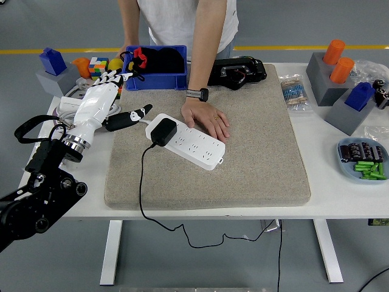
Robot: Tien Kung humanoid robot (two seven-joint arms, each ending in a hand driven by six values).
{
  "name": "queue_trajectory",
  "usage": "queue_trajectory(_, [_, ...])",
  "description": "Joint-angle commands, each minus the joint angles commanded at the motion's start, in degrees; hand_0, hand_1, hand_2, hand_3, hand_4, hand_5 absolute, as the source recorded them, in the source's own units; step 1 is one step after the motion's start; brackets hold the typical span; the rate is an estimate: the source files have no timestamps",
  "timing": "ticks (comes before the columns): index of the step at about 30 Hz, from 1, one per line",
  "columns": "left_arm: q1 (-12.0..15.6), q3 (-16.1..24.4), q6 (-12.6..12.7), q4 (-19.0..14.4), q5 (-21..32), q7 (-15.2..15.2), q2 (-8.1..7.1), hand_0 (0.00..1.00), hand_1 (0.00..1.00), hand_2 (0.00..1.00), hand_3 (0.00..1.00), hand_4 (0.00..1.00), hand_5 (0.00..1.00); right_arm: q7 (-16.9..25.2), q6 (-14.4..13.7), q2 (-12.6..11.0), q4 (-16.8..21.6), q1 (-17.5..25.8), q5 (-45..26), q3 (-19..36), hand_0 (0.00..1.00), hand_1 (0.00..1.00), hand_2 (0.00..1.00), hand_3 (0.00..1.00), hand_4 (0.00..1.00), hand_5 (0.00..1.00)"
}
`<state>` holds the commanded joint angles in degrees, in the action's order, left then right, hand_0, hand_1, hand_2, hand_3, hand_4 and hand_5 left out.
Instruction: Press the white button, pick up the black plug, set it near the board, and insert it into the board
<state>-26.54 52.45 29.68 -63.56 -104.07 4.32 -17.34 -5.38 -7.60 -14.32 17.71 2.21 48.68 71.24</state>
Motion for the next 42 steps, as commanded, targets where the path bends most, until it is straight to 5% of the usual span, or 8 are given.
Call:
queue_trajectory(8, [7.64, 15.04, -1.05, -1.77, -2.58, -1.53, 3.35, 0.965, 0.946, 0.885, 0.849, 0.821, 0.631, -0.01, -0.01, 0.07, 0.05, -0.43, 0.41, 0.96, 0.583, 0.490, 0.509, 0.522, 0.640, 0.328])
queue_trajectory(9, [8.46, 16.88, -1.10, -2.05, -2.89, -1.56, 3.60, 0.965, 0.930, 0.876, 0.832, 0.804, 0.524, -0.03, -0.01, 0.08, 0.00, -0.55, 0.53, 1.30, 0.582, 0.489, 0.509, 0.523, 0.640, 0.327])
queue_trajectory(19, [12.61, 26.72, -4.38, -4.35, -5.64, -3.78, 3.25, 0.961, 0.928, 0.870, 0.829, 0.799, 0.506, -0.21, 0.02, -0.68, -0.13, -2.54, 0.72, 0.78, 0.582, 0.491, 0.509, 0.522, 0.641, 0.326])
queue_trajectory(27, [14.48, 31.86, -8.34, -5.76, -4.31, -5.52, 3.83, 0.955, 0.920, 0.865, 0.825, 0.798, 0.511, -0.63, 0.32, -0.31, -0.14, -1.40, 1.21, 1.54, 0.583, 0.490, 0.509, 0.526, 0.642, 0.327])
queue_trajectory(28, [14.54, 32.26, -8.65, -5.81, -4.74, -5.81, 3.86, 0.941, 0.921, 0.870, 0.821, 0.781, 0.434, -0.63, 0.35, -0.27, -0.06, -1.37, 1.22, 1.66, 0.583, 0.493, 0.510, 0.529, 0.642, 0.326])
queue_trajectory(34, [15.31, 34.28, -10.16, -6.45, -4.78, -7.01, 4.10, 0.943, 0.924, 0.872, 0.819, 0.775, 0.388, -0.71, 0.39, -0.07, 0.04, -0.97, 1.55, 2.56, 0.583, 0.494, 0.512, 0.530, 0.642, 0.327])
queue_trajectory(42, [16.31, 36.63, -11.55, -6.97, -3.33, -7.69, 4.52, 0.942, 0.922, 0.868, 0.816, 0.775, 0.403, -0.74, 0.41, -0.03, 0.13, -1.05, 2.03, 3.47, 0.585, 0.493, 0.513, 0.531, 0.644, 0.328])
